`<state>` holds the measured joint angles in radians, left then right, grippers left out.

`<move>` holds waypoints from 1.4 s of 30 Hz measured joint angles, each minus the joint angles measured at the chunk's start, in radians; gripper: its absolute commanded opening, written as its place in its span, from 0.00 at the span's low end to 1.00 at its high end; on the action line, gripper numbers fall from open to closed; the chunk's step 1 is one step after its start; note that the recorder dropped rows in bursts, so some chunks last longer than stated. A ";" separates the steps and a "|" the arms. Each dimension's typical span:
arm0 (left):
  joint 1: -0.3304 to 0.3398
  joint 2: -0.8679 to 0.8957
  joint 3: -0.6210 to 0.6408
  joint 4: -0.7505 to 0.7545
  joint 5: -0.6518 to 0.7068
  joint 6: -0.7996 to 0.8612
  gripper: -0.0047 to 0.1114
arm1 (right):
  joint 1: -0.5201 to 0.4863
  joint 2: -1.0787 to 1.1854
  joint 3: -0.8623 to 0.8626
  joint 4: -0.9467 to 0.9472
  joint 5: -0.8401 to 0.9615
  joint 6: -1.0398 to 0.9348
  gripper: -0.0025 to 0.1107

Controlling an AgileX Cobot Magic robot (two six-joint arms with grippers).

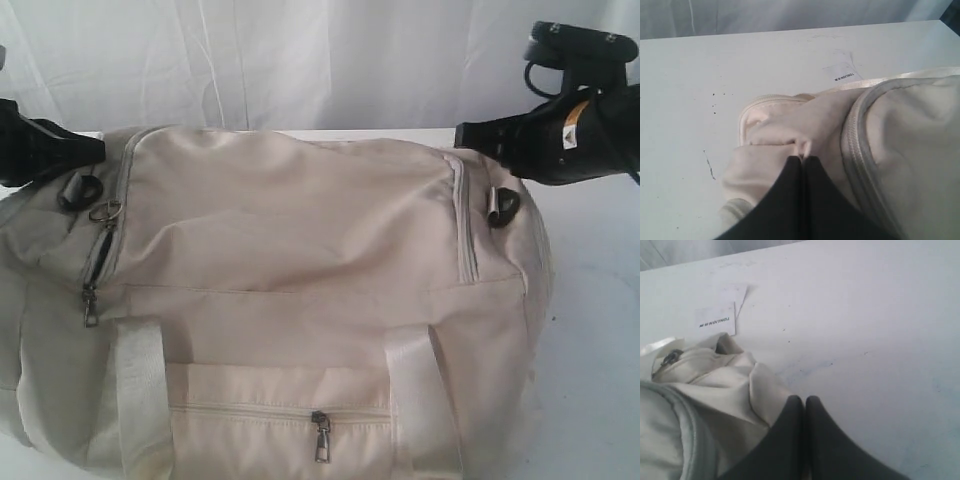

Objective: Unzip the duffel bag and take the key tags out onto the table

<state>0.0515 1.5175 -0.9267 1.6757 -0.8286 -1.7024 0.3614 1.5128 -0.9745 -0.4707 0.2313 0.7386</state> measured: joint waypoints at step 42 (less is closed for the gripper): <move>-0.006 -0.062 0.000 0.023 -0.132 0.000 0.56 | 0.415 -0.184 -0.002 0.023 -0.250 -0.224 0.58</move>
<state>0.0453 1.4553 -0.9267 1.6990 -0.9609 -1.7024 0.7761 1.3293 -0.9765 -0.4479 -0.0186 0.5145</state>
